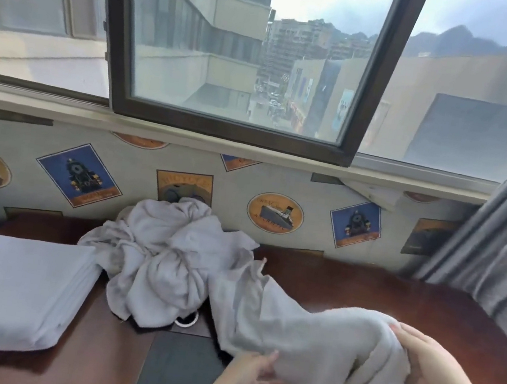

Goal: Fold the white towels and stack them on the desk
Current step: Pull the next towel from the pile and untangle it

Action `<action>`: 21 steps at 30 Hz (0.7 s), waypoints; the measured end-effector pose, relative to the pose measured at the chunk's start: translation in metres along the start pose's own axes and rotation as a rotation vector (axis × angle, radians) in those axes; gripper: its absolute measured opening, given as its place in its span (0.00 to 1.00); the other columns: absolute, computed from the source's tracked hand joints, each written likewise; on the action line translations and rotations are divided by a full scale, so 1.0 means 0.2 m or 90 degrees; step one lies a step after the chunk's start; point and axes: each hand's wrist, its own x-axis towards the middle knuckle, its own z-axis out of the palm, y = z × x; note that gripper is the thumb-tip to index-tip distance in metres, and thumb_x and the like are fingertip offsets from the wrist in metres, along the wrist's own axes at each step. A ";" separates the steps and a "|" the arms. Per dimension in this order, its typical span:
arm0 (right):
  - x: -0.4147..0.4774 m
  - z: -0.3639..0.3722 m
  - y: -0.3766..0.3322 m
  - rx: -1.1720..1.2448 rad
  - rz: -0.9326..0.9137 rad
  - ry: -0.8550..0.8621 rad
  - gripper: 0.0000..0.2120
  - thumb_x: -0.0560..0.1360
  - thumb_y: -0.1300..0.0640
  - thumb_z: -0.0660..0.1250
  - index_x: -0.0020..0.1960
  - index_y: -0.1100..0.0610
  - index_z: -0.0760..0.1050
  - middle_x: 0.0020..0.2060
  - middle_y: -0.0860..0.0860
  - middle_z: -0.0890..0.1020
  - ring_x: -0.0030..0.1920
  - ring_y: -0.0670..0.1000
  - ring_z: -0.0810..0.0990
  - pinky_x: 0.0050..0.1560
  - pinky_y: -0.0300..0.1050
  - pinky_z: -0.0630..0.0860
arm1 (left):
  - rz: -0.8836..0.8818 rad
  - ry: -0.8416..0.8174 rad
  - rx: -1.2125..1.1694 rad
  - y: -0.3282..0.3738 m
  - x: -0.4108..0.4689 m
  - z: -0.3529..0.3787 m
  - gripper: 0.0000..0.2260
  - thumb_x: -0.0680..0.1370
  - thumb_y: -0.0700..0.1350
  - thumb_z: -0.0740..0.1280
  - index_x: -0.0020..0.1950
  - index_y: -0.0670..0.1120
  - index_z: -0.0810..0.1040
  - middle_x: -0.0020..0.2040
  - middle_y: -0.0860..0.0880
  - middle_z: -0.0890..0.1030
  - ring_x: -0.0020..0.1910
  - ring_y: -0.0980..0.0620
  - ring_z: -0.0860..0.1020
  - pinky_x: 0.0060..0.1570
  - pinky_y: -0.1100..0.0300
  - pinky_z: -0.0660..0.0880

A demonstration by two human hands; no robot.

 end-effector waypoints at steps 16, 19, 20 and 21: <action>0.45 -0.77 0.22 -0.149 0.132 0.261 0.11 0.74 0.60 0.65 0.50 0.68 0.75 0.38 0.58 0.77 0.39 0.57 0.75 0.37 0.51 0.76 | 0.100 0.023 -0.378 -0.09 0.23 0.96 0.12 0.79 0.38 0.67 0.60 0.33 0.77 0.54 0.35 0.83 0.54 0.38 0.81 0.48 0.44 0.81; 0.31 -0.68 0.53 0.092 0.458 0.062 0.22 0.81 0.51 0.63 0.53 0.73 0.71 0.47 0.66 0.79 0.46 0.63 0.80 0.39 0.56 0.79 | 0.126 0.043 -0.440 -0.11 0.23 1.03 0.11 0.79 0.36 0.66 0.60 0.32 0.77 0.52 0.35 0.83 0.54 0.40 0.81 0.50 0.48 0.81; 0.25 -0.65 0.62 0.209 0.539 0.001 0.29 0.79 0.45 0.65 0.58 0.74 0.70 0.54 0.68 0.78 0.53 0.66 0.80 0.44 0.60 0.79 | 0.134 0.053 -0.462 -0.12 0.24 1.05 0.12 0.79 0.36 0.66 0.60 0.32 0.76 0.53 0.36 0.83 0.55 0.41 0.80 0.53 0.48 0.80; 0.24 -0.64 0.69 0.343 0.587 -0.035 0.34 0.76 0.42 0.68 0.62 0.73 0.69 0.59 0.69 0.77 0.58 0.67 0.78 0.49 0.63 0.79 | 0.140 0.063 -0.478 -0.14 0.24 1.06 0.12 0.79 0.36 0.66 0.61 0.33 0.76 0.54 0.36 0.82 0.57 0.41 0.80 0.54 0.48 0.79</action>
